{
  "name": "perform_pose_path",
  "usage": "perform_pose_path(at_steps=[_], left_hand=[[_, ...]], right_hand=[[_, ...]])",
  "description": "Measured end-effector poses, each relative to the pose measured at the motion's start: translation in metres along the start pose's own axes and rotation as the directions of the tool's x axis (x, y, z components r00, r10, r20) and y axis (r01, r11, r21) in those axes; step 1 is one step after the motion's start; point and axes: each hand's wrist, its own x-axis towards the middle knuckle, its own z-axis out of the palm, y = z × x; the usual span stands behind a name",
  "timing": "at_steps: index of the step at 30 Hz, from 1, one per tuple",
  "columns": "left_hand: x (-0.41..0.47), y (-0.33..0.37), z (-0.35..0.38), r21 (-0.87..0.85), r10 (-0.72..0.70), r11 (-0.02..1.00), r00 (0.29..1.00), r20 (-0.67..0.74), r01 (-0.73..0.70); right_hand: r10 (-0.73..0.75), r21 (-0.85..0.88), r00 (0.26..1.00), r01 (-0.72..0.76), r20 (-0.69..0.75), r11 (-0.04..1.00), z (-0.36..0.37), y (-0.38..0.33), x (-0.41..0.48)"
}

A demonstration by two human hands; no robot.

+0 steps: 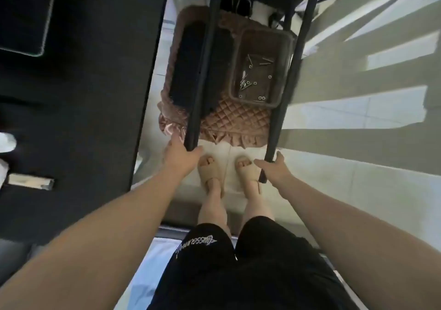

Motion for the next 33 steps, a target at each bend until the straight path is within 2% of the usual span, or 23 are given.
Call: perform_pose_path(at_steps=[3,7,11,13,15,20,33], left_hand=[[0.022,-0.002,-0.001,-0.116,-0.051,0.991,0.992,0.118,0.065],[0.038,-0.001,-0.006,-0.099,-0.051,0.993,0.991,0.124,0.063],[0.038,0.014,-0.013,-0.350,-0.118,0.909,0.943,0.310,0.228],[0.034,0.026,-0.016,-0.398,-0.083,0.890,0.936,0.342,0.224],[0.030,0.039,-0.021,-0.429,-0.057,0.886,0.958,0.282,0.179],[0.008,0.066,-0.032,-0.369,-0.045,0.926,0.993,0.106,0.081],[-0.058,0.084,-0.077,-0.403,0.071,0.914,0.996,0.062,-0.040]], right_hand=[[0.025,0.159,0.999,-0.029,0.025,0.987,0.008,-0.004,0.011],[0.045,0.275,0.997,-0.026,-0.062,0.961,0.004,-0.003,0.023],[0.042,0.433,0.996,-0.004,-0.079,0.901,-0.012,-0.007,0.019],[0.031,0.462,0.998,0.001,-0.060,0.887,-0.019,-0.015,0.012],[-0.018,0.447,0.997,0.052,-0.081,0.893,-0.023,-0.024,0.002],[-0.059,0.451,0.982,0.134,-0.177,0.882,-0.026,-0.043,-0.030],[-0.147,0.389,0.938,0.268,-0.314,0.881,-0.029,-0.043,-0.118]])
